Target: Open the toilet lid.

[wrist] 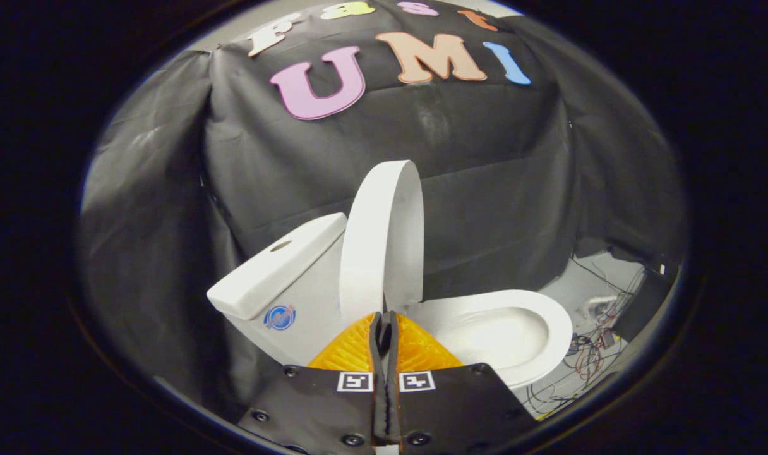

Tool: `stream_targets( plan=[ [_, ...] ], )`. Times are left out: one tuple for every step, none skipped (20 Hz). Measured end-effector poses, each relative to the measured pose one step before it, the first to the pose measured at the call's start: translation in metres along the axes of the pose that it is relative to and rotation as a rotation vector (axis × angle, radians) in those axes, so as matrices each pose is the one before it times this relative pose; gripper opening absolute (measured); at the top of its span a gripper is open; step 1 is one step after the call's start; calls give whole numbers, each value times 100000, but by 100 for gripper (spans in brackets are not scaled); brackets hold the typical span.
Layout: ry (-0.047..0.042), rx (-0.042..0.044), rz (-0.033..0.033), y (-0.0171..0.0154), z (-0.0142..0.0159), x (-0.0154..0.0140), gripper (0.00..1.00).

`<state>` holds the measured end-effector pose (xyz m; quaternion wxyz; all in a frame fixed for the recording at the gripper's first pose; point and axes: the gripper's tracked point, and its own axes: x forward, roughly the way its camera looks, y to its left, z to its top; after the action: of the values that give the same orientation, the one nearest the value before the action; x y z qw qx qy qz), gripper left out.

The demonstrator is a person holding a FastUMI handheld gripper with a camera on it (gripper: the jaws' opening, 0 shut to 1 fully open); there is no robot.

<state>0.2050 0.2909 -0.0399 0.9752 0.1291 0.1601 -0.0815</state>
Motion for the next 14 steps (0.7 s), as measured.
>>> stream_targets(
  plan=[
    [-195,-1359,245,774,-150,262,1],
    [-158,-1380,236,643,74,175,1],
    [-386,-1845,160,631,-61,109,1],
    [-641,-2008,85,656,96,105,1],
    [-620,-2095,192,600,51,101,1],
    [-441,-1905,139,618,81,117,1],
    [-543,-2070,244,736,-73,90,1],
    [-513,-1890,160,613,83,121,1],
    [-720,-1747,174,534,-132,286,1],
    [-517,-1704,78,498,2,169,1],
    [-592,-1497,-60,314,-19,159,1],
    [-395,-1193,-159,344,47,107,1],
    [-559,-739,-272,271,-158,121,1],
    [-505,-474,-228,215,47,46,1]
  ],
)
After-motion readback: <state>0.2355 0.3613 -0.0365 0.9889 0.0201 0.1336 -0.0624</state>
